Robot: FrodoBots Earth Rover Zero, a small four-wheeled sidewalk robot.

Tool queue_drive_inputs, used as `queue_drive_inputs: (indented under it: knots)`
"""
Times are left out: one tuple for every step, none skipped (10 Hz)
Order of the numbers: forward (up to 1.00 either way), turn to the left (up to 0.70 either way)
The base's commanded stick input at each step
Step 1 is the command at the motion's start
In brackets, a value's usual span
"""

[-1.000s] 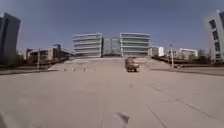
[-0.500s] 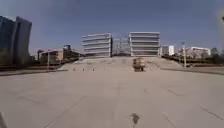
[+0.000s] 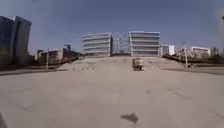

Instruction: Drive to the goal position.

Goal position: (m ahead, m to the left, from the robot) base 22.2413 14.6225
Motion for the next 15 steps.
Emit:
queue_drive_inputs:
  knots:
    - [0.70, 0.00]
    - [0.70, 0.00]
    - [0.70, 0.00]
    - [0.70, 0.00]
    - [0.70, 0.00]
    - [0.70, 0.00]
    - [0.70, 0.00]
    - [0.70, 0.04]
    - [0.70, 0.13]
    - [0.70, 0.35]
    - [0.70, 0.35]
    - [0.70, 0.35]
    - [0.70, 0.29]
    - [0.70, 0.15]
    - [0.70, 0.00]
